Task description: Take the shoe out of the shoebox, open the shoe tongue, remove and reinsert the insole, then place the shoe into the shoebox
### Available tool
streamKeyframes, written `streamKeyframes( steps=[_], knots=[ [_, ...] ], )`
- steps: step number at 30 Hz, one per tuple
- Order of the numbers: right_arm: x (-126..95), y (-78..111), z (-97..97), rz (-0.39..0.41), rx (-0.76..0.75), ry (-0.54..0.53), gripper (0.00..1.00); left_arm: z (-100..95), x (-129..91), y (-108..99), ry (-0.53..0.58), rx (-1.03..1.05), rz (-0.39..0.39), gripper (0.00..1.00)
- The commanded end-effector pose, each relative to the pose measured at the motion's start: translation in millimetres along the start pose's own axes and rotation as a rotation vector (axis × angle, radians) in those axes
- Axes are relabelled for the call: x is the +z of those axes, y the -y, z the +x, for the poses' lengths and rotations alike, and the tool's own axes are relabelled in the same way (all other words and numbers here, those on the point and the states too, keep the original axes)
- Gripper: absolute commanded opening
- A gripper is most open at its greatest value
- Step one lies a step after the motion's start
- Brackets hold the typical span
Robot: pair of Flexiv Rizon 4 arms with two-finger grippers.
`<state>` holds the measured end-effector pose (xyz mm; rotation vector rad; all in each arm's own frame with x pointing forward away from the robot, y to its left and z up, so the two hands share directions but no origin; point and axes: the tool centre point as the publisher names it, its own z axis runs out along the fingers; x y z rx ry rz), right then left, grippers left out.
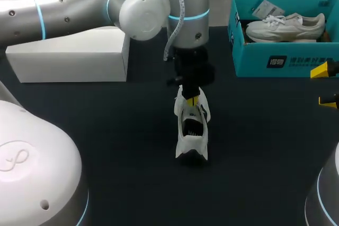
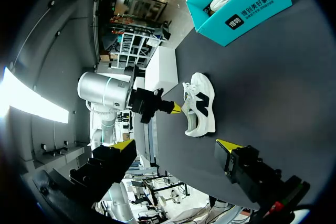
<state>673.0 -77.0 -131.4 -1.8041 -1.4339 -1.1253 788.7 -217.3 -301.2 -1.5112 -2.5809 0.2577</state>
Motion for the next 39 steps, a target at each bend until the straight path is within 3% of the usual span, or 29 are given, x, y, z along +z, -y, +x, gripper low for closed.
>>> streamKeyframes(
  steps=[1,3,5,19,24,29,33,34,35,36,37,39],
  knots=[
    [-3.2,10.0,0.4,-0.034,0.002,0.003,1.0,4.4,-0.3,17.8,0.042,-0.426,-0.285,0.0],
    [-3.2,10.0,0.4,-0.034,0.002,0.003,1.0,6.5,0.0,19.3,0.072,-0.744,-0.312,0.0],
    [-3.2,10.0,0.4,-0.034,0.002,0.003,1.0,12.9,2.9,22.4,0.162,-0.924,-0.302,0.0],
    [-3.2,10.0,0.4,-0.034,0.002,0.003,1.0,12.9,2.9,22.4,0.162,-0.924,-0.302,0.0],
    [-3.2,10.0,0.4,-0.034,0.002,0.003,1.0,38.8,7.2,34.4,0.146,-1.086,-0.151,0.0],
    [-3.2,10.0,0.4,-0.034,0.002,0.003,1.0,56.0,4.0,45.1,0.158,-1.139,-0.114,0.0],
    [-3.2,10.0,0.4,-0.034,0.002,0.003,1.0,64.1,2.4,57.6,0.158,-1.121,-0.146,0.0],
    [-3.2,10.0,0.4,-0.034,0.002,0.003,1.0,65.7,2.3,59.7,0.155,-1.116,-0.14,0.11],
    [-3.2,10.0,0.4,-0.034,0.002,0.003,1.0,67.1,2.5,61.5,0.144,-1.109,-0.139,0.37],
    [-3.2,10.0,0.4,-0.034,0.002,0.003,1.0,68.5,3.4,64.4,0.135,-1.075,-0.147,0.57],
    [-3.2,10.0,0.4,-0.034,0.002,0.003,1.0,70.1,5.1,68.6,0.135,-1.059,-0.148,0.98],
    [-3.2,10.0,0.4,-0.034,0.002,0.003,1.0,72.3,9.4,76.3,0.136,-0.998,-0.15,1.0]
  ],
)
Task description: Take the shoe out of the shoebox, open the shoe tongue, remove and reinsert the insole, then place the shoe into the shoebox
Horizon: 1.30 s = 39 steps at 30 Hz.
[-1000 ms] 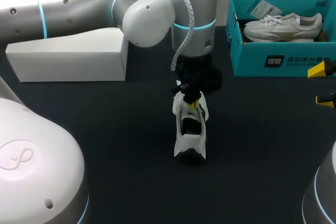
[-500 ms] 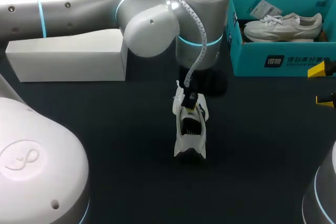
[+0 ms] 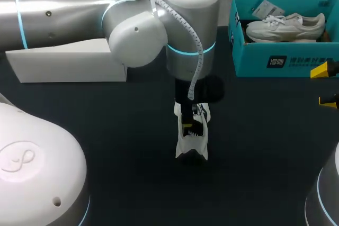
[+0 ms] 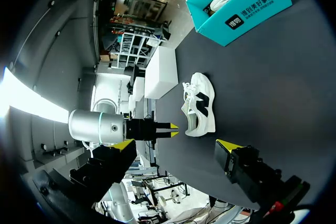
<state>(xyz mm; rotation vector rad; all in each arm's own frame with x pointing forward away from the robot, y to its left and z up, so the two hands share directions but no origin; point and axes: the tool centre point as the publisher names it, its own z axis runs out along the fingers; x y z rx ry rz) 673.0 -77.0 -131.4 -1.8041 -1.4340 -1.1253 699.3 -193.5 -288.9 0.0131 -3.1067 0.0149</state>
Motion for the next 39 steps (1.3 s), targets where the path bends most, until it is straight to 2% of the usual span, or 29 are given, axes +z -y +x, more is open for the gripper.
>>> streamKeyframes(
  steps=[1,6,10,12,17,23,32,39],
  knots=[
    [-3.2,10.0,0.4,-0.034,0.002,0.003,1.0,15.0,3.9,-1.1,0.022,0.085,0.016,1.0],
    [-3.2,10.0,0.4,-0.034,0.002,0.003,1.0,27.3,9.9,4.5,0.023,0.147,0.018,1.0],
    [-3.2,10.0,0.4,-0.034,0.002,0.003,1.0,28.7,18.5,7.0,0.028,0.166,0.062,1.0],
    [-3.2,10.0,0.4,-0.034,0.002,0.003,1.0,27.4,25.9,8.2,0.077,0.187,0.099,1.0],
    [-3.2,10.0,0.4,-0.034,0.002,0.003,1.0,16.6,44.0,14.5,0.088,0.185,0.083,1.0],
    [-3.2,10.0,0.4,-0.034,0.002,0.003,1.0,7.9,62.1,18.0,0.066,0.171,0.068,1.0],
    [-3.2,10.0,0.4,-0.034,0.002,0.003,1.0,1.4,87.4,19.7,0.035,0.147,0.103,1.0],
    [-3.2,10.0,0.4,-0.034,0.002,0.003,1.0,-0.2,104.3,18.9,0.017,0.125,0.077,1.0]
  ],
)
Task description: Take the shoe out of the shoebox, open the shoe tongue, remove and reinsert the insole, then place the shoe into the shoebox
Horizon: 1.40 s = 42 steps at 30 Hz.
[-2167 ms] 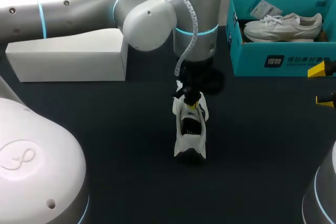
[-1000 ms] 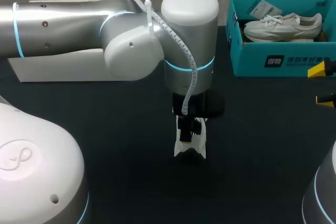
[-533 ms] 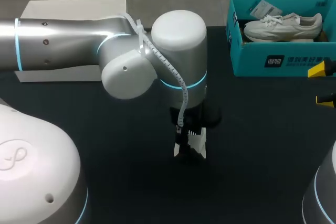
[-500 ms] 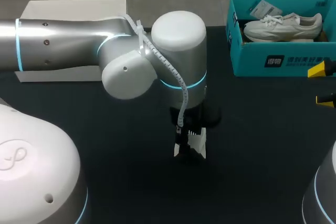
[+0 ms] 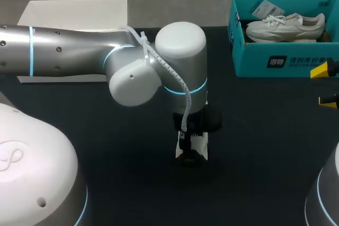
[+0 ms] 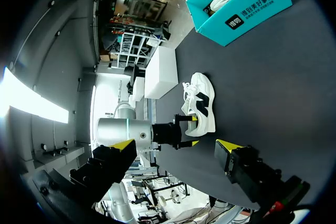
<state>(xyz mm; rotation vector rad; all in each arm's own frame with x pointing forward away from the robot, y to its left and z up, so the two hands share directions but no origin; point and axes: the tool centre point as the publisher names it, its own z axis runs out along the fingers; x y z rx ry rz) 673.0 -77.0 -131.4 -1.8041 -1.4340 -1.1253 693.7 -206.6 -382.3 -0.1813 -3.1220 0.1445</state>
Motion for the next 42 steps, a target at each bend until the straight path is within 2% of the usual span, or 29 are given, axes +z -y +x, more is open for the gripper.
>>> streamKeyframes(
  steps=[1,4,5,6,7,9,10,15,19,24,25,32,39,42],
  knots=[
    [-3.2,10.1,0.4,-0.034,0.002,0.003,1.0,-3.6,13.2,5.6,-0.01,-0.008,-0.006,1.0],
    [-3.2,10.1,0.4,-0.034,0.002,0.003,1.0,-4.1,17.8,6.5,-0.021,-0.021,-0.016,0.98],
    [-3.2,10.1,0.4,-0.034,0.002,0.003,1.0,-3.9,18.3,6.7,-0.027,-0.027,-0.019,0.84],
    [-3.2,10.1,0.4,-0.034,0.002,0.003,1.0,-3.5,18.3,6.9,-0.03,-0.029,-0.02,0.75],
    [-3.2,10.1,0.4,-0.034,0.002,0.003,1.0,-2.4,17.9,7.1,-0.03,-0.027,-0.024,0.54],
    [-3.2,10.1,0.4,-0.034,0.002,0.003,1.0,-1.7,16.4,6.8,-0.033,-0.035,-0.029,0.21],
    [-3.2,10.1,0.4,-0.034,0.002,0.003,1.0,-1.5,15.9,6.4,-0.033,-0.034,-0.028,0.0],
    [-3.2,10.1,0.4,-0.034,0.002,0.003,1.0,0.1,13.1,4.3,-0.049,-0.041,-0.033,0.0],
    [-3.2,10.1,0.4,-0.034,0.002,0.003,1.0,4.8,-1.9,0.6,-0.043,-0.054,-0.037,0.0],
    [-3.2,10.1,0.4,-0.034,0.002,0.003,1.0,11.2,-31.6,-2.1,-0.056,-0.089,-0.063,0.0],
    [-3.2,10.1,0.4,-0.034,0.002,0.003,1.0,13.5,-43.1,-2.8,-0.047,-0.094,-0.038,0.0],
    [-3.2,10.1,0.4,-0.034,0.002,0.003,1.0,18.5,-103.8,0.7,-0.074,-0.141,-0.025,0.0],
    [-3.2,10.1,0.4,-0.034,0.002,0.003,1.0,22.9,-154.4,2.5,-0.153,-0.111,0.0,0.0],
    [-3.2,10.1,0.4,-0.034,0.002,0.003,1.0,27.2,-170.4,7.2,-0.145,-0.058,0.008,0.0]
  ],
)
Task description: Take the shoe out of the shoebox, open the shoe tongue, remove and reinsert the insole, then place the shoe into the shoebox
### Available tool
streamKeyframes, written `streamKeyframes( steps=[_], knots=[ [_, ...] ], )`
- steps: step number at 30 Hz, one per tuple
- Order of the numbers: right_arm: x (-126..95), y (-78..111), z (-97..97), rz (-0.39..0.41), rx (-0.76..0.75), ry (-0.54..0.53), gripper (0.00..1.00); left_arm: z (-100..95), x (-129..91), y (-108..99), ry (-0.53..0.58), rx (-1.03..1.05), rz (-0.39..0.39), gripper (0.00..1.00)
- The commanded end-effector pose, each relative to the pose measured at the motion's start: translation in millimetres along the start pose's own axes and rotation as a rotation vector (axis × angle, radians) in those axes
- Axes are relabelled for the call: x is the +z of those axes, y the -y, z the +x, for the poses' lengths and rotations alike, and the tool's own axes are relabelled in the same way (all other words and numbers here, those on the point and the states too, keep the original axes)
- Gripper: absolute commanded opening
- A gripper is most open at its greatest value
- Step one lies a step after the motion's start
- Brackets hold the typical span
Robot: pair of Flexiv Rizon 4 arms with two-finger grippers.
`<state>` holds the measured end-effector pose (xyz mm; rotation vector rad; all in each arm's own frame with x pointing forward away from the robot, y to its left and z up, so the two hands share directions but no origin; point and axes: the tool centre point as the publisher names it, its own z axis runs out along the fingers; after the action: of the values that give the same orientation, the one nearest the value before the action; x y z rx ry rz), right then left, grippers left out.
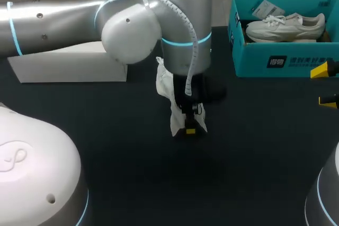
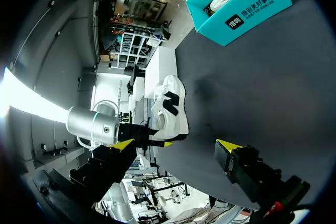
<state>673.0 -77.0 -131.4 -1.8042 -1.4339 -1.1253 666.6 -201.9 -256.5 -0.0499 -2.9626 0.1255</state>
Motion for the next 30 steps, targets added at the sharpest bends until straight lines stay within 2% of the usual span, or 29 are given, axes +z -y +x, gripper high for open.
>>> streamKeyframes(
  steps=[1,10,17,20,30],
  knots=[
    [-3.2,10.1,0.4,-0.034,0.002,0.003,1.0,7.9,-47.4,-1.6,0.0,0.049,0.004,0.0],
    [-3.2,10.1,0.4,-0.034,0.002,0.003,1.0,27.1,-85.1,15.4,0.045,0.105,-0.005,0.0],
    [-3.2,10.1,0.4,-0.034,0.002,0.003,1.0,36.3,-103.4,21.5,0.08,0.115,0.006,0.0],
    [-3.2,10.1,0.4,-0.034,0.002,0.003,1.0,39.6,-105.6,21.4,0.115,0.106,0.003,0.0],
    [-3.2,10.1,0.4,-0.034,0.002,0.003,1.0,39.6,-105.6,21.4,0.115,0.106,0.003,0.0]
  ],
)
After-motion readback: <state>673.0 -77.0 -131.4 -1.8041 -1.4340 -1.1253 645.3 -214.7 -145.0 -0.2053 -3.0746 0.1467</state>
